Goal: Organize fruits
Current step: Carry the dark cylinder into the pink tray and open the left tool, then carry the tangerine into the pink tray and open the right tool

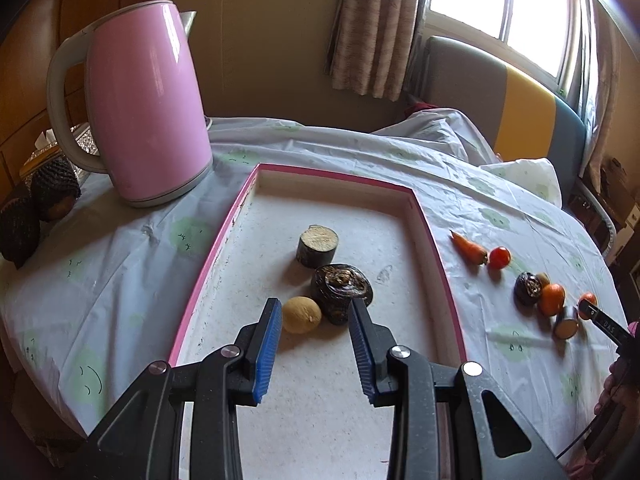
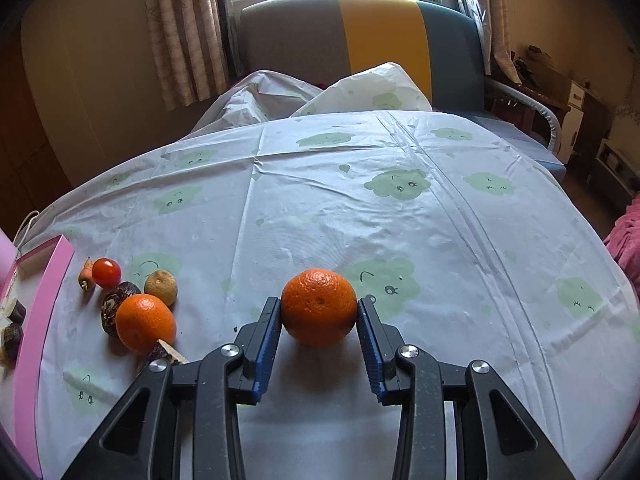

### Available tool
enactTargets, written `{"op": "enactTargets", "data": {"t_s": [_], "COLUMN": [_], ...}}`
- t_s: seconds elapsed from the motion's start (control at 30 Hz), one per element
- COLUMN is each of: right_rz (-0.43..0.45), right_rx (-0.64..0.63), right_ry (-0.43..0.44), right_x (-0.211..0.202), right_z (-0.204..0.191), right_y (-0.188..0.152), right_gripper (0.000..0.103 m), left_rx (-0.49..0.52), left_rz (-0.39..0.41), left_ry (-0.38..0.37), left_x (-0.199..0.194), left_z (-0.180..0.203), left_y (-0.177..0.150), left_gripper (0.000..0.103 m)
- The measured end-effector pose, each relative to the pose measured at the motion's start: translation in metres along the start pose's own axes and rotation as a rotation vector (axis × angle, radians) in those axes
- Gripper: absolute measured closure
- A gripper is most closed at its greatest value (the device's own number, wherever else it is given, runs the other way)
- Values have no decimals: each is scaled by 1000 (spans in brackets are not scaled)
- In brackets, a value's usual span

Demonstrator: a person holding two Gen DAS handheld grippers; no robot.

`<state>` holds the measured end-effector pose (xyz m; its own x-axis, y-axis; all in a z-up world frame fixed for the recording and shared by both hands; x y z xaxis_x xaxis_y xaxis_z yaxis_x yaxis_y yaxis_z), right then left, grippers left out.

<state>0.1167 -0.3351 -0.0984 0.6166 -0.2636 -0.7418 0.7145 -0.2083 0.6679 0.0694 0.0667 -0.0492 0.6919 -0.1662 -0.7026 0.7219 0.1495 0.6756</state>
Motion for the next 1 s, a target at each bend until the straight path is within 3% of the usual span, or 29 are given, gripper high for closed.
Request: {"op": "enactTargets", "data": {"t_s": [0.27, 0.43, 0.73, 1.0], "right_rz": [45, 57, 46, -12], "right_rx": [-48, -93, -283, -400], "right_ry": [51, 145, 450, 596], "right_x": [-36, -61, -108, -125], "right_z": [-11, -35, -144, -221], "right_y": [-13, -21, -35, -58], "right_gripper": [65, 65, 65, 65], "left_rx": [23, 21, 1, -40], "left_rz": [23, 35, 30, 28], "left_ry": [-9, -5, 11, 14], "left_x": [-9, -14, -17, -16], "left_z": [3, -1, -13, -28], "left_y": [-3, -4, -8, -11], "left_gripper": [68, 68, 68, 68]}}
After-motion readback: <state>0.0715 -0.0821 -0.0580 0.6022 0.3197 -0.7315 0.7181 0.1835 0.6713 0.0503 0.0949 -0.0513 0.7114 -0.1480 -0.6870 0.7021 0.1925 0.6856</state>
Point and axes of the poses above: each gripper's, at about its wrist camera, not at the fingertips, and x roughly the way its jaws point, z to its right, y to its top, the point moved 4 cm from there along x, roughly the way its jaws point, and after that the axes turned 11 degrees about -y, right-handed, at the moved point
